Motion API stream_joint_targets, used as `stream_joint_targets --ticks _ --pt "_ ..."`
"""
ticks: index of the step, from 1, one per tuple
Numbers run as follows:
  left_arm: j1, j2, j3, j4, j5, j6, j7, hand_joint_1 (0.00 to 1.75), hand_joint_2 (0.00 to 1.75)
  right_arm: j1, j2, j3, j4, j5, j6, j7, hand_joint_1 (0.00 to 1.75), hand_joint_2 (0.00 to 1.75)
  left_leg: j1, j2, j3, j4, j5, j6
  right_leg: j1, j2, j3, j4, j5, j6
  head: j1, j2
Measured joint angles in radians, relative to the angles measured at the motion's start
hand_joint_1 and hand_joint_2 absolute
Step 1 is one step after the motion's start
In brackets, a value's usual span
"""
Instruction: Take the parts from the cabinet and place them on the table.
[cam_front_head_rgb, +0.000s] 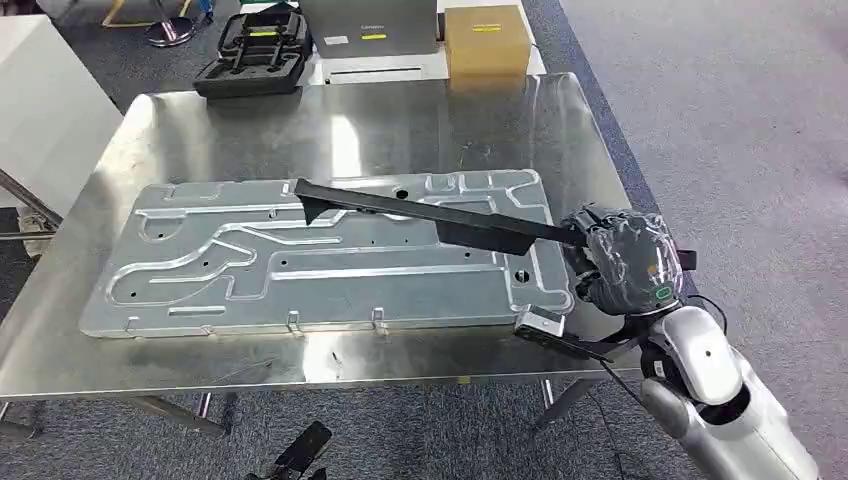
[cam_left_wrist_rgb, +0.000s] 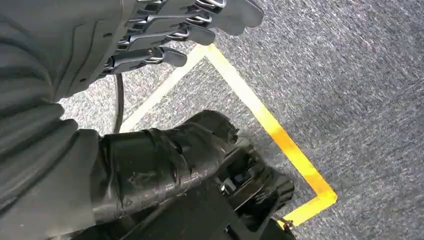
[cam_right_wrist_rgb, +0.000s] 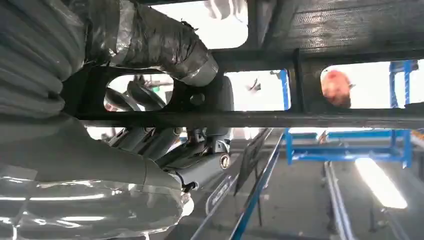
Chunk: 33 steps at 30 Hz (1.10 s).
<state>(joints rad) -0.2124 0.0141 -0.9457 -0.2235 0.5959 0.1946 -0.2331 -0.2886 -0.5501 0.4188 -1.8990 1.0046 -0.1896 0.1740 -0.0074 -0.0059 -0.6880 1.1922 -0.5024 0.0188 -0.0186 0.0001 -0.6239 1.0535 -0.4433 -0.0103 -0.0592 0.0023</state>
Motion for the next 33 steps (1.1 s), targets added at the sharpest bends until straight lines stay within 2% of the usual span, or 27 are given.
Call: stream_joint_targets --ticks 1,2,5,6,7,8,9,11,12,13,14,15,16,17,18,19,21,22,23,24,26,27,28,29,30,32,33 --pt "-0.001 0.0 0.0 0.0 0.0 0.0 0.0 0.0 1.75 -0.007 0.0 0.005 -0.002 -0.013 0.0 -0.001 0.0 0.0 0.0 0.0 0.044 -0.091 0.044 0.004 0.0 0.001 0.002 0.0 0.0 0.0 0.0 0.0" --pt "-0.002 0.0 0.0 0.0 -0.003 -0.001 0.003 0.0 1.75 -0.014 0.002 0.013 -0.005 -0.028 0.001 -0.003 0.0 0.0 -0.002 -0.001 0.073 -0.156 0.045 0.007 -0.001 0.001 0.002 -0.002 0.0 0.001 0.0 0.0" --pt "-0.002 0.0 0.0 0.0 -0.012 -0.002 0.017 0.0 1.75 -0.022 0.003 0.036 -0.013 -0.039 0.018 -0.007 0.0 0.0 -0.012 -0.002 0.076 -0.162 0.047 0.012 -0.001 0.003 0.0 -0.008 0.005 0.017 0.0 0.0" --pt "-0.001 0.0 0.0 0.0 -0.014 0.0 0.019 0.0 1.75 -0.023 0.003 0.045 -0.017 -0.038 0.021 -0.008 0.0 0.0 -0.013 -0.002 0.077 -0.165 0.049 0.017 -0.002 0.003 0.002 -0.011 0.007 0.023 0.0 0.0" --pt "-0.002 0.0 0.0 0.0 -0.015 0.002 0.022 0.0 1.75 -0.024 0.003 0.05 -0.023 -0.038 0.026 -0.008 0.0 0.0 -0.006 -0.001 0.086 -0.182 0.058 0.027 0.002 0.004 0.002 -0.012 0.005 0.032 0.001 0.0" --pt "-0.004 0.0 0.0 0.0 -0.015 0.003 0.023 0.0 0.0 -0.025 0.003 0.055 -0.024 -0.035 0.028 -0.008 0.0 0.0 -0.004 -0.001 0.091 -0.19 0.063 0.031 -0.002 0.003 -0.007 0.007 -0.009 0.032 0.002 0.0" --pt "-0.005 0.001 0.0 0.0 -0.015 0.003 0.031 0.0 0.0 -0.031 0.003 0.063 -0.026 -0.031 0.031 -0.008 0.0 0.0 -0.004 0.001 0.091 -0.193 0.065 0.039 0.0 0.003 -0.03 0.06 -0.045 0.034 0.005 0.0" --pt "-0.005 0.001 0.0 0.0 -0.015 0.004 0.049 0.0 0.0 -0.037 0.003 0.08 -0.03 -0.01 0.044 -0.008 0.0 0.0 -0.006 0.001 0.091 -0.192 0.064 0.041 -0.001 0.003 -0.099 0.212 -0.115 0.038 0.004 0.0" --pt "-0.004 0.001 0.0 0.0 -0.016 0.003 0.058 0.0 0.0 -0.038 0.003 0.092 -0.033 0.008 0.048 -0.01 0.0 0.0 -0.006 0.001 0.091 -0.191 0.064 0.042 -0.001 0.003 -0.126 0.268 -0.131 0.039 0.004 0.0" --pt "-0.003 0.001 0.0 0.0 -0.018 -0.001 0.065 0.0 0.0 -0.038 0.003 0.103 -0.036 0.025 0.048 -0.014 0.0 0.0 -0.007 0.001 0.09 -0.189 0.064 0.042 -0.001 0.003 -0.133 0.284 -0.126 0.041 0.005 0.0" --pt "-0.002 0.001 0.0 0.0 -0.02 -0.008 0.073 0.0 0.0 -0.042 0.004 0.116 -0.042 0.047 0.051 -0.017 0.0 0.0 -0.006 0.0 0.09 -0.187 0.062 0.042 -0.001 0.002 -0.117 0.251 -0.098 0.041 0.004 0.0" --pt "-0.003 0.001 0.0 0.0 -0.021 -0.013 0.078 0.0 0.0 -0.047 0.005 0.126 -0.048 0.066 0.056 -0.022 0.0 0.0 -0.006 0.0 0.09 -0.183 0.06 0.041 -0.002 0.002 -0.082 0.183 -0.058 0.041 0.004 0.0" --pt "-0.003 0.001 0.0 0.0 -0.022 -0.019 0.083 0.0 0.0 -0.055 0.006 0.136 -0.056 0.084 0.058 -0.024 0.0 0.0 -0.005 -0.001 0.091 -0.177 0.056 0.039 -0.002 0.001 -0.036 0.094 -0.016 0.039 0.004 0.0" --pt "-0.003 0.001 0.0 0.0 -0.024 -0.021 0.09 0.0 0.0 -0.065 0.01 0.145 -0.066 0.098 0.056 -0.026 0.0 0.0 -0.005 -0.001 0.089 -0.168 0.05 0.034 -0.002 0.0 0.003 0.009 -0.002 0.036 0.005 0.0" --pt "-0.005 0.002 0.0 0.0 -0.024 -0.024 0.095 0.0 0.0 -0.073 0.015 0.155 -0.072 0.106 0.054 -0.028 0.0 0.0 -0.011 -0.002 0.081 -0.163 0.047 0.028 0.006 0.0 0.015 0.002 -0.014 0.034 0.005 0.0" --pt "-0.006 0.003 0.0 0.0 -0.026 -0.027 0.101 0.0 0.0 -0.074 0.02 0.163 -0.084 0.109 0.052 -0.028 0.0 0.0 -0.011 -0.001 0.077 -0.158 0.047 0.025 0.002 0.003 0.011 0.0 -0.008 0.025 0.002 0.0" --pt "-0.006 0.003 0.0 0.0 -0.031 -0.028 0.109 0.0 0.0 -0.083 0.032 0.174 -0.102 0.114 0.044 -0.027 0.0 0.0 -0.01 -0.001 0.078 -0.161 0.05 0.019 0.007 0.004 0.009 0.0 -0.007 0.018 0.003 0.0" --pt "-0.007 0.004 0.0 0.0 -0.032 -0.027 0.111 0.0 0.0 -0.091 0.038 0.182 -0.113 0.116 0.044 -0.025 0.0 0.0 -0.011 -0.001 0.078 -0.159 0.047 0.014 0.002 0.003 0.01 -0.006 -0.003 0.011 0.002 0.0" --pt "-0.008 0.006 0.0 0.0 -0.033 -0.027 0.111 0.0 0.0 -0.1 0.042 0.189 -0.123 0.116 0.044 -0.024 0.0 0.0 -0.008 -0.001 0.071 -0.143 0.032 0.007 0.0 0.002 0.013 -0.009 0.0 0.007 0.003 0.0" --pt "-0.009 0.006 0.0 0.0 -0.033 -0.026 0.111 0.0 0.0 -0.107 0.046 0.192 -0.134 0.118 0.044 -0.024 0.0 0.0 -0.007 0.0 0.052 -0.099 0.0 -0.002 -0.001 0.0 0.013 -0.01 0.0 0.0 -0.003 0.0" --pt "-0.009 0.005 0.0 0.0 -0.033 -0.026 0.111 0.0 0.0 -0.115 0.05 0.203 -0.146 0.12 0.044 -0.023 0.0 0.0 0.002 0.0 -0.018 0.057 -0.074 -0.013 0.0 -0.003 0.013 -0.01 -0.001 -0.003 -0.003 0.0" --pt "-0.007 0.005 0.0 0.0 -0.033 -0.026 0.111 0.0 0.0 -0.116 0.053 0.21 -0.15 0.121 0.044 -0.023 0.0 0.0 0.006 0.0 -0.047 0.119 -0.094 -0.017 0.0 -0.002 0.012 -0.01 -0.001 -0.003 -0.002 0.0" --pt "-0.005 0.005 0.0 0.0 -0.033 -0.026 0.111 0.0 0.0 -0.116 0.053 0.217 -0.152 0.121 0.044 -0.023 0.0 0.0 0.009 0.0 -0.06 0.144 -0.092 -0.02 0.0 -0.002 0.012 -0.01 -0.001 -0.003 -0.003 0.0" --pt "-0.005 0.005 0.0 0.0 -0.033 -0.026 0.111 0.0 0.0 -0.116 0.055 0.224 -0.155 0.121 0.044 -0.023 0.0 0.0 0.012 0.0 -0.051 0.121 -0.068 -0.021 -0.001 -0.002 0.012 -0.01 -0.001 -0.003 -0.002 0.0" --pt "-0.006 0.005 0.0 0.0 -0.034 -0.026 0.111 0.0 0.0 -0.117 0.057 0.229 -0.16 0.121 0.044 -0.023 0.0 0.0 0.014 0.0 -0.018 0.052 -0.026 -0.022 -0.002 -0.001 0.013 -0.01 -0.001 -0.002 -0.003 0.0" --pt "-0.008 0.006 0.0 0.0 -0.035 -0.026 0.111 0.0 0.0 -0.121 0.061 0.237 -0.168 0.123 0.044 -0.022 0.0 0.0 0.018 0.0 0.071 -0.125 0.052 -0.019 -0.004 0.001 0.017 -0.01 -0.003 0.001 -0.003 0.0" --pt "-0.01 0.006 0.0 0.0 -0.036 -0.026 0.111 0.0 0.0 -0.124 0.061 0.24 -0.171 0.127 0.044 -0.022 0.0 0.0 0.015 -0.001 0.089 -0.155 0.035 -0.017 0.0 0.001 0.014 -0.009 -0.002 0.007 -0.003 0.0"
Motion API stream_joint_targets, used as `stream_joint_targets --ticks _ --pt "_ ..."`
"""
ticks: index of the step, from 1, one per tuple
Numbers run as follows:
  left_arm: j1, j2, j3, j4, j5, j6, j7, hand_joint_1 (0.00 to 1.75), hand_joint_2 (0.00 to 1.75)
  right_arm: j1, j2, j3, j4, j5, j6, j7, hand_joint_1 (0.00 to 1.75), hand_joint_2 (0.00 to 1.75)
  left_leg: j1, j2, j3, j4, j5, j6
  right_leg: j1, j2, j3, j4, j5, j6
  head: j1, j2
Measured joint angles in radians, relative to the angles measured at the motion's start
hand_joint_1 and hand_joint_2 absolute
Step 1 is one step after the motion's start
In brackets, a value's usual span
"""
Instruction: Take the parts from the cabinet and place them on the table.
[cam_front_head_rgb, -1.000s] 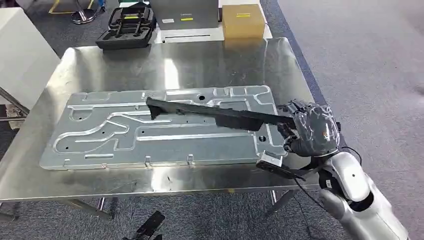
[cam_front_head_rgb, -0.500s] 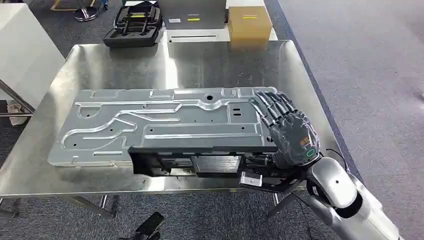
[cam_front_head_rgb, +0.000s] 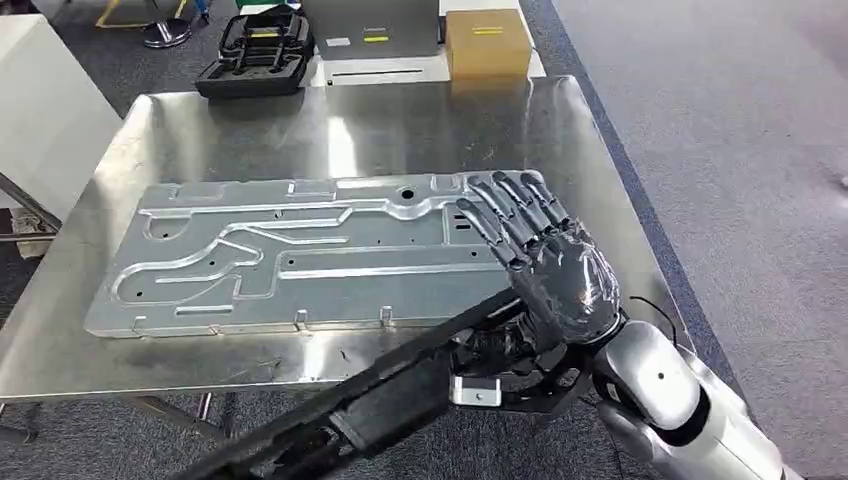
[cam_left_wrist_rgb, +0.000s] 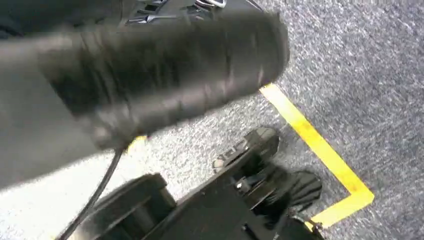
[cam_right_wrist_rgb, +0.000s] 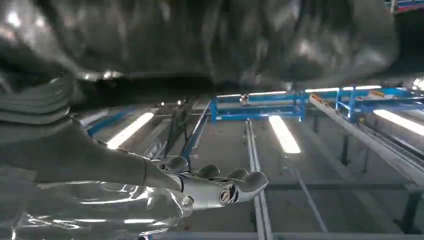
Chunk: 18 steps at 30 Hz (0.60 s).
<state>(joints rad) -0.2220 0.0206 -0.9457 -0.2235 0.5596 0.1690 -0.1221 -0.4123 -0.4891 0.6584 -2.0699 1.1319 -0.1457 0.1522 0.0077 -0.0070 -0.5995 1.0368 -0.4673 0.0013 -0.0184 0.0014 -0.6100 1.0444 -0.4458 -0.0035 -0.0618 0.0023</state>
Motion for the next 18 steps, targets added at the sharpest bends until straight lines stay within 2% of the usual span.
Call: stream_joint_targets --ticks 3,4,5,6,8,9,10,11,12,14,15,16,18 --pt "0.002 0.0 0.0 0.0 -0.003 0.003 -0.001 0.0 0.0 -0.004 0.0 0.012 -0.005 0.002 0.0 0.006 0.0 0.0 -0.01 -0.001 -0.005 -0.005 0.007 0.014 -0.002 0.001 0.0 -0.008 0.006 0.02 0.002 0.0" --pt "0.001 0.001 0.0 0.0 -0.004 0.004 -0.001 0.0 0.0 -0.005 0.0 0.015 -0.006 0.003 0.0 0.01 0.0 0.0 -0.008 0.0 -0.003 -0.011 0.011 0.023 -0.002 0.002 0.001 -0.009 0.007 0.028 0.001 0.0" --pt "0.0 0.001 0.0 0.0 -0.004 0.008 -0.002 0.0 0.0 -0.005 0.0 0.017 -0.009 0.008 0.0 0.016 0.0 0.0 -0.002 0.002 0.004 -0.024 0.018 0.034 -0.008 0.001 -0.006 0.002 -0.003 0.031 0.002 0.0" --pt "-0.001 0.001 0.0 0.0 -0.004 0.009 -0.003 0.0 0.0 -0.007 0.0 0.018 -0.012 0.011 0.0 0.019 0.0 0.0 -0.004 0.002 0.006 -0.028 0.02 0.041 -0.005 0.0 -0.016 0.031 -0.026 0.031 0.002 0.0" --pt "-0.002 0.002 0.0 0.0 -0.004 0.012 -0.004 0.0 0.0 -0.011 0.0 0.018 -0.014 0.014 -0.001 0.028 0.0 0.0 -0.007 0.003 0.005 -0.027 0.02 0.049 -0.002 0.001 -0.081 0.176 -0.101 0.03 0.003 0.0" --pt "-0.001 0.002 0.0 0.0 -0.005 0.012 -0.005 0.0 0.0 -0.01 0.0 0.019 -0.014 0.016 -0.002 0.04 0.0 0.0 -0.009 0.003 0.005 -0.027 0.019 0.05 -0.001 0.001 -0.115 0.247 -0.127 0.031 0.002 0.0" --pt "0.001 0.002 0.0 0.0 -0.004 0.013 -0.006 0.0 0.0 -0.005 -0.001 0.018 -0.014 0.016 -0.007 0.058 0.0 0.0 -0.012 0.003 0.005 -0.026 0.019 0.051 -0.001 0.001 -0.139 0.295 -0.135 0.03 0.003 0.0" --pt "0.003 0.002 0.0 0.0 -0.003 0.014 -0.007 0.0 0.0 0.002 -0.004 0.011 -0.014 0.009 -0.014 0.074 0.0 0.0 -0.013 0.003 0.006 -0.024 0.018 0.052 -0.001 0.001 -0.135 0.285 -0.115 0.029 0.002 0.0" --pt "0.007 0.003 0.0 0.0 -0.002 0.013 -0.01 0.0 0.0 0.006 -0.011 0.002 -0.014 -0.001 -0.022 0.08 0.0 0.0 -0.014 0.002 0.006 -0.022 0.017 0.053 0.0 0.001 -0.112 0.236 -0.081 0.027 0.003 0.0" --pt "0.01 0.004 0.0 0.0 -0.001 0.014 -0.01 0.0 0.0 0.007 -0.027 -0.016 -0.014 -0.014 -0.03 0.09 0.0 0.0 -0.016 0.002 0.007 -0.014 0.011 0.051 0.001 0.0 -0.026 0.062 0.004 0.018 0.002 0.0" --pt "0.01 0.004 0.0 0.0 -0.001 0.015 -0.011 0.0 0.0 0.009 -0.032 -0.024 -0.014 -0.022 -0.034 0.1 0.0 0.0 -0.016 0.002 0.004 -0.011 0.008 0.049 0.005 -0.002 -0.004 0.013 -0.003 0.013 0.002 0.0" --pt "0.008 0.005 0.0 0.0 -0.001 0.016 -0.011 0.0 0.0 0.016 -0.037 -0.033 -0.014 -0.033 -0.037 0.115 0.0 0.0 -0.022 0.001 0.001 -0.003 0.005 0.045 0.009 -0.001 0.001 -0.004 -0.005 0.014 0.002 0.0" --pt "0.01 0.005 0.0 0.0 0.0 0.016 -0.014 0.0 0.0 0.041 -0.063 -0.068 -0.014 -0.084 -0.056 0.139 0.0 0.0 -0.019 0.002 0.002 -0.011 0.008 0.038 0.012 0.001 0.001 -0.002 -0.005 0.011 0.001 0.0"
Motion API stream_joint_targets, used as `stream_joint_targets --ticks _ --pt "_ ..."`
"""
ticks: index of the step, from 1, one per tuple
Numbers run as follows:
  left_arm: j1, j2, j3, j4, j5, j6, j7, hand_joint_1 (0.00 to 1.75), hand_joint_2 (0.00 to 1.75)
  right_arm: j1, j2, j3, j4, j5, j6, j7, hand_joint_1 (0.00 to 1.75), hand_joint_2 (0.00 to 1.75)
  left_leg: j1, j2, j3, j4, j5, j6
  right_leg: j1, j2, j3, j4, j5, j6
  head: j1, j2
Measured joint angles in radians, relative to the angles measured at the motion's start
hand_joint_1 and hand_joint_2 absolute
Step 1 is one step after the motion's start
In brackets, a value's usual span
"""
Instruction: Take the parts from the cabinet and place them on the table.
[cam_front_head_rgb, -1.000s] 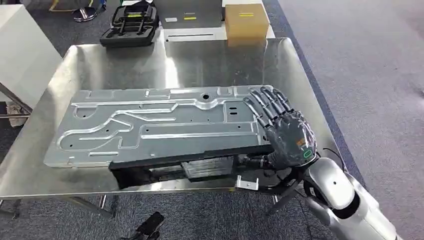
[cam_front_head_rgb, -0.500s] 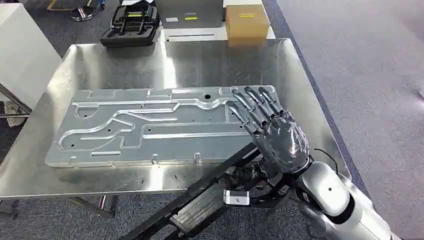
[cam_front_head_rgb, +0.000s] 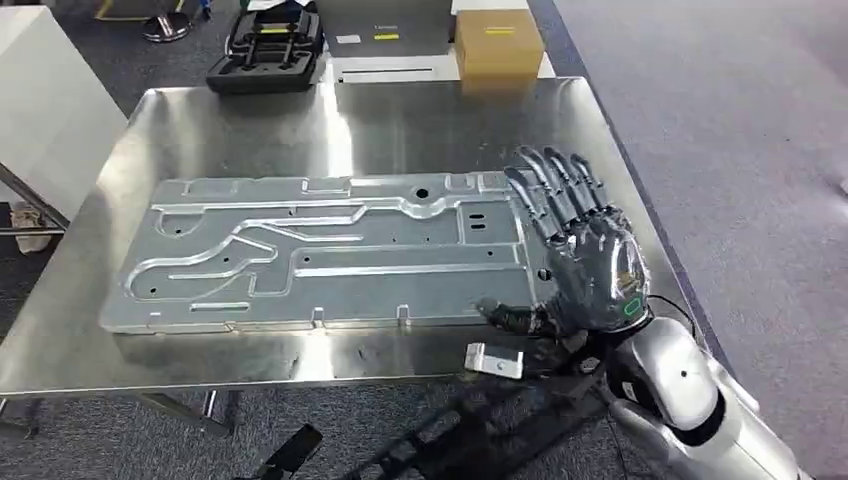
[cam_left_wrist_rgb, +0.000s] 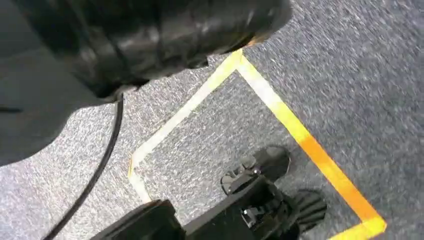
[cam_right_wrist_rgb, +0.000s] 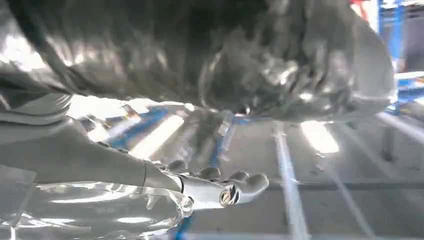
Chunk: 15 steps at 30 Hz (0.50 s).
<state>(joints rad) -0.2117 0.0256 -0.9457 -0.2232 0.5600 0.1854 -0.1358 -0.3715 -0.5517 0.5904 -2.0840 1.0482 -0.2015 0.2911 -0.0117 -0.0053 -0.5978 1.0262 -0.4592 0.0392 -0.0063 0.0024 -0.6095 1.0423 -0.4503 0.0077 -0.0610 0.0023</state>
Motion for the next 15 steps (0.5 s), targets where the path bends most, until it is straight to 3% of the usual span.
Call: stream_joint_targets --ticks 1,2,3,4,6,7,8,9,11,12,13,15 --pt "0.001 0.0 0.0 0.0 0.0 0.0 -0.001 0.0 0.0 0.014 -0.016 -0.03 0.002 -0.034 -0.012 0.002 0.0 0.0 0.0 0.0 0.001 -0.002 0.001 -0.003 -0.001 -0.001 0.002 -0.003 0.002 -0.003 0.001 0.0" --pt "0.003 0.004 0.0 0.0 0.001 0.0 -0.002 0.0 0.0 0.024 -0.029 -0.062 0.003 -0.061 -0.022 0.0 0.0 0.0 -0.003 0.0 -0.005 0.005 -0.008 -0.009 -0.014 -0.002 0.01 -0.016 0.01 -0.012 0.0 0.0" --pt "0.004 0.005 0.0 0.0 0.001 0.001 -0.003 0.0 0.0 0.029 -0.038 -0.085 0.004 -0.072 -0.026 -0.005 0.0 0.0 -0.002 0.0 -0.012 0.027 -0.026 -0.015 -0.013 -0.002 0.013 -0.021 0.013 -0.016 0.0 0.0" --pt "0.004 0.005 0.0 0.0 0.001 0.0 -0.003 0.0 0.0 0.032 -0.046 -0.108 0.006 -0.078 -0.03 -0.006 0.0 0.0 0.003 -0.001 -0.035 0.081 -0.06 -0.022 -0.013 -0.003 0.013 -0.022 0.015 -0.023 -0.004 0.0" --pt "0.006 0.005 0.0 0.0 0.001 0.0 -0.004 0.0 0.0 0.044 -0.058 -0.135 0.008 -0.079 -0.032 -0.013 0.0 0.0 0.014 0.0 -0.11 0.245 -0.132 -0.034 -0.012 -0.002 0.012 -0.022 0.014 -0.023 -0.003 0.0" --pt "0.007 0.005 0.0 0.0 0.001 0.0 -0.004 0.0 0.0 0.051 -0.063 -0.141 0.009 -0.079 -0.032 -0.013 0.0 0.0 0.017 0.0 -0.136 0.295 -0.144 -0.038 -0.013 -0.002 0.012 -0.022 0.014 -0.023 -0.003 0.0" --pt "0.009 0.005 0.0 0.0 0.001 0.0 -0.004 0.0 0.0 0.057 -0.064 -0.148 0.01 -0.079 -0.032 -0.014 0.0 0.0 0.021 0.0 -0.14 0.3 -0.132 -0.042 -0.014 -0.001 0.012 -0.021 0.014 -0.023 -0.003 0.0" --pt "0.009 0.005 0.0 0.0 0.001 0.0 -0.004 0.0 0.0 0.06 -0.066 -0.155 0.01 -0.079 -0.031 -0.014 0.0 0.0 0.025 0.0 -0.123 0.26 -0.101 -0.045 -0.015 0.0 0.012 -0.021 0.013 -0.021 -0.004 0.0" --pt "0.007 0.006 0.0 0.0 0.0 0.0 -0.004 0.0 0.0 0.062 -0.072 -0.169 0.01 -0.078 -0.031 -0.015 0.0 0.0 0.031 0.0 -0.035 0.082 -0.012 -0.047 -0.02 0.002 0.014 -0.016 0.01 -0.014 -0.004 0.0" --pt "0.007 0.006 0.0 0.0 0.0 0.0 -0.004 0.0 0.0 0.062 -0.074 -0.174 0.01 -0.078 -0.031 -0.015 0.0 0.0 0.033 0.0 -0.002 0.011 0.002 -0.046 -0.021 0.002 0.014 -0.014 0.007 -0.009 -0.003 0.0" --pt "0.005 0.006 0.0 0.0 0.0 0.0 -0.005 0.0 0.0 0.063 -0.077 -0.179 0.01 -0.078 -0.031 -0.015 0.0 0.0 0.024 -0.001 0.009 -0.003 -0.008 -0.042 -0.016 0.003 0.009 -0.009 0.005 0.002 -0.005 0.0" --pt "0.007 0.006 0.001 0.0 0.0 0.0 -0.005 0.0 0.0 0.067 -0.08 -0.189 0.011 -0.078 -0.031 -0.016 0.0 0.0 0.02 -0.002 0.002 0.001 -0.005 -0.031 -0.017 0.004 0.009 -0.014 0.01 0.015 -0.003 0.0"
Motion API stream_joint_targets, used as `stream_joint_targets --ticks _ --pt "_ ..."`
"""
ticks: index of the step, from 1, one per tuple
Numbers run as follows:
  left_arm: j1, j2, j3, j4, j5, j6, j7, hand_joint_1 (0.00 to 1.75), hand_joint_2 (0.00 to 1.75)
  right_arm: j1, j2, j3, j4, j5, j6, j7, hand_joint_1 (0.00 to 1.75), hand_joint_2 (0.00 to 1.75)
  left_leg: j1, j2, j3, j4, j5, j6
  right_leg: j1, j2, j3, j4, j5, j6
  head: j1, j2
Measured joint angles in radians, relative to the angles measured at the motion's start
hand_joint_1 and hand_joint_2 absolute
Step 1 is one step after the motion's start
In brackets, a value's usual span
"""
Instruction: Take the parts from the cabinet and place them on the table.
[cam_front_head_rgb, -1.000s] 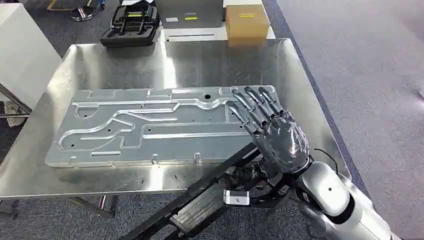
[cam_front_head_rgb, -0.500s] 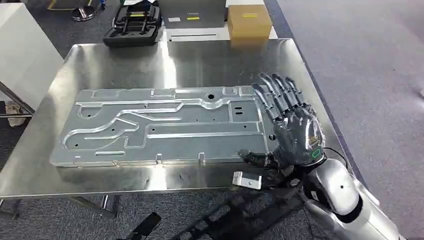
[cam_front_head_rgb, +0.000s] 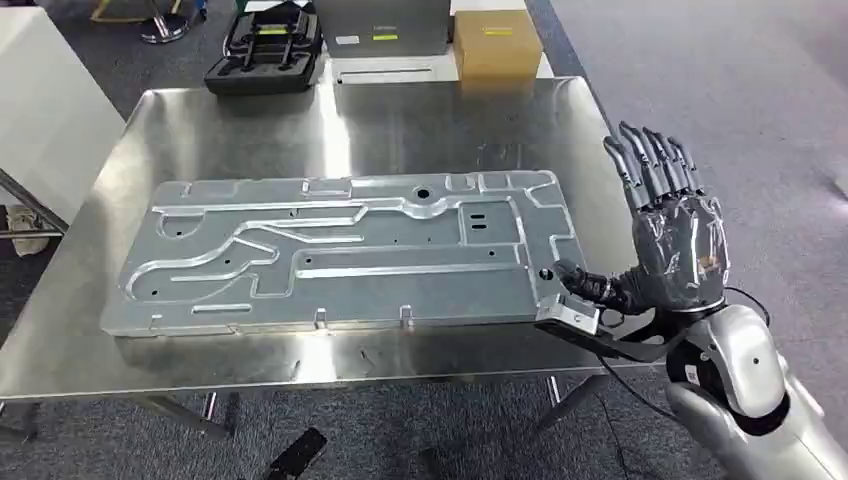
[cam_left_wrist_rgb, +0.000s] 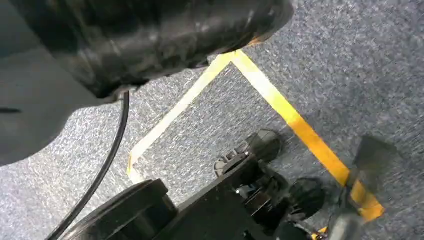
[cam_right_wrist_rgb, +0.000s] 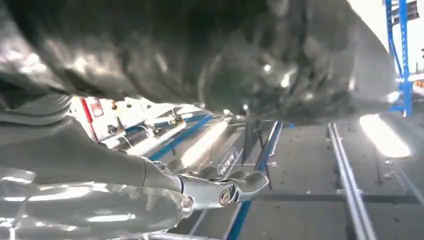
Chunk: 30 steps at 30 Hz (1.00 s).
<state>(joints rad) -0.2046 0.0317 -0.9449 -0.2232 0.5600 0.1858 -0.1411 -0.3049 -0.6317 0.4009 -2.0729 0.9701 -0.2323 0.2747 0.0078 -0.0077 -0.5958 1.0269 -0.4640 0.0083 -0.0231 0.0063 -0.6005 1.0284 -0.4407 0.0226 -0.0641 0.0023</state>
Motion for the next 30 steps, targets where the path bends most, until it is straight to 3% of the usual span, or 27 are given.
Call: stream_joint_targets --ticks 2,3,4,6,7,8,9,10,12,13,16,18,19,22,23,24,25,27,28,30 --pt "0.0 0.0 0.0 0.0 0.0 0.0 0.0 0.0 0.0 0.001 -0.002 -0.006 0.0 0.002 0.001 0.008 0.0 0.0 0.0 0.0 0.002 -0.011 0.008 0.017 -0.005 0.002 0.002 -0.007 0.003 0.014 0.0 0.0" --pt "-0.001 0.0 0.0 0.0 0.0 0.0 -0.001 0.0 0.0 0.004 -0.004 -0.011 0.0 0.002 0.001 0.013 0.0 0.0 0.004 0.003 0.009 -0.02 0.014 0.026 -0.01 0.001 -0.004 0.006 -0.008 0.015 0.002 0.0" --pt "-0.002 0.001 0.0 0.0 -0.001 0.0 -0.003 0.0 0.0 0.006 -0.01 -0.021 0.001 -0.005 0.002 0.024 0.0 0.0 0.002 0.003 0.01 -0.023 0.015 0.03 -0.005 -0.002 -0.023 0.049 -0.039 0.014 0.002 0.0" --pt "-0.002 0.003 0.0 0.0 -0.001 0.001 -0.005 0.0 0.0 0.021 -0.023 -0.05 0.007 -0.051 0.002 0.047 0.0 0.0 -0.002 0.004 0.009 -0.022 0.015 0.036 -0.002 -0.002 -0.095 0.205 -0.113 0.014 0.003 0.0" --pt "-0.001 0.003 0.001 0.0 0.0 0.002 -0.006 0.0 0.0 0.033 -0.035 -0.077 0.015 -0.1 0.002 0.057 0.0 0.0 -0.005 0.004 0.009 -0.022 0.014 0.038 -0.002 -0.002 -0.129 0.275 -0.136 0.015 0.003 0.0" --pt "0.001 0.003 0.002 0.0 0.0 0.002 -0.007 0.0 0.0 0.045 -0.049 -0.108 0.03 -0.159 0.002 0.06 0.0 0.0 -0.009 0.003 0.009 -0.021 0.013 0.041 -0.002 -0.002 -0.149 0.311 -0.137 0.015 0.004 0.0" --pt "0.004 0.003 0.002 0.0 0.0 0.002 -0.008 0.0 0.0 0.053 -0.061 -0.135 0.045 -0.211 0.002 0.06 0.0 0.0 -0.011 0.003 0.01 -0.019 0.012 0.042 -0.001 -0.002 -0.139 0.289 -0.11 0.014 0.003 0.0" --pt "0.007 0.003 0.002 0.0 0.0 0.002 -0.008 0.0 0.0 0.059 -0.074 -0.164 0.061 -0.262 0.003 0.059 0.0 0.0 -0.012 0.003 0.01 -0.017 0.01 0.042 0.002 -0.002 -0.109 0.228 -0.072 0.011 0.004 0.0" --pt "0.01 0.003 0.002 0.0 0.0 0.002 -0.009 0.0 0.0 0.073 -0.107 -0.244 0.097 -0.345 0.015 0.047 0.0 0.0 -0.012 0.001 0.01 -0.007 0.003 0.04 0.006 -0.003 -0.016 0.045 0.009 0.003 0.004 0.0" --pt "0.011 0.003 0.002 0.0 0.0 0.002 -0.009 0.0 0.0 0.078 -0.118 -0.284 0.113 -0.372 0.018 0.037 0.0 0.0 -0.017 0.0 0.006 -0.004 0.001 0.036 0.01 -0.004 -0.003 0.023 -0.019 0.0 0.003 0.0" --pt "0.017 0.006 0.003 0.0 0.004 0.007 -0.02 0.0 0.0 0.112 -0.142 -0.391 0.139 -0.452 0.005 -0.046 0.0 0.0 -0.017 -0.001 -0.003 0.0 0.003 0.028 0.015 0.0 -0.006 0.016 -0.011 -0.009 0.004 0.0" --pt "0.02 0.006 0.011 0.0 0.006 0.017 -0.038 0.0 0.0 0.13 -0.139 -0.446 0.125 -0.48 -0.018 -0.108 0.0 0.0 -0.02 0.0 -0.007 0.01 -0.009 0.02 0.007 -0.003 -0.003 0.008 -0.004 -0.023 0.005 0.0" --pt "0.02 0.006 0.015 0.0 0.007 0.022 -0.045 0.0 0.0 0.131 -0.137 -0.457 0.103 -0.477 -0.029 -0.116 0.0 0.0 -0.02 0.002 -0.017 0.045 -0.04 0.012 0.007 -0.005 -0.002 0.009 0.0 -0.028 0.003 0.0" --pt "0.019 0.003 0.019 0.0 0.009 0.027 -0.054 0.0 0.0 0.127 -0.114 -0.448 0.016 -0.418 -0.043 -0.084 0.0 0.0 -0.014 0.002 -0.107 0.266 -0.156 0.002 0.01 -0.006 -0.008 0.009 0.004 -0.034 0.002 0.0" --pt "0.019 0.001 0.019 0.0 0.009 0.028 -0.054 0.0 0.0 0.127 -0.107 -0.442 0.0 -0.405 -0.044 -0.073 0.0 0.0 -0.015 0.002 -0.122 0.303 -0.165 0.003 0.012 -0.007 -0.01 0.01 0.005 -0.035 0.002 0.0" --pt "0.019 0.0 0.02 0.0 0.009 0.029 -0.054 0.0 0.0 0.127 -0.1 -0.437 -0.02 -0.398 -0.045 -0.065 0.0 0.0 -0.015 0.002 -0.116 0.296 -0.153 0.006 0.015 -0.008 -0.013 0.01 0.007 -0.037 0.002 0.0" --pt "0.019 0.0 0.021 0.0 0.009 0.029 -0.055 0.0 0.0 0.124 -0.095 -0.434 -0.037 -0.396 -0.049 -0.067 0.0 0.0 -0.017 0.002 -0.084 0.239 -0.119 0.013 0.016 -0.008 -0.015 0.011 0.009 -0.038 0.003 0.0" --pt "0.018 0.0 0.022 0.0 0.014 0.03 -0.057 0.0 0.0 0.11 -0.087 -0.422 -0.069 -0.399 -0.058 -0.078 0.0 0.0 -0.028 0.002 0.024 0.054 -0.038 0.032 0.016 -0.008 -0.016 0.011 0.013 -0.038 0.002 0.0" --pt "0.014 0.0 0.026 0.0 0.015 0.031 -0.057 0.0 0.0 0.104 -0.082 -0.415 -0.084 -0.399 -0.058 -0.084 0.0 0.0 -0.037 0.003 0.054 -0.015 -0.041 0.042 0.014 -0.008 -0.017 0.011 0.017 -0.036 0.003 0.0" --pt "0.009 -0.001 0.035 0.0 0.017 0.031 -0.058 0.0 0.0 0.088 -0.069 -0.393 -0.108 -0.396 -0.059 -0.088 0.0 0.0 -0.04 0.002 0.049 -0.018 -0.025 0.044 0.01 -0.008 -0.022 0.009 0.026 -0.022 -0.002 0.0"
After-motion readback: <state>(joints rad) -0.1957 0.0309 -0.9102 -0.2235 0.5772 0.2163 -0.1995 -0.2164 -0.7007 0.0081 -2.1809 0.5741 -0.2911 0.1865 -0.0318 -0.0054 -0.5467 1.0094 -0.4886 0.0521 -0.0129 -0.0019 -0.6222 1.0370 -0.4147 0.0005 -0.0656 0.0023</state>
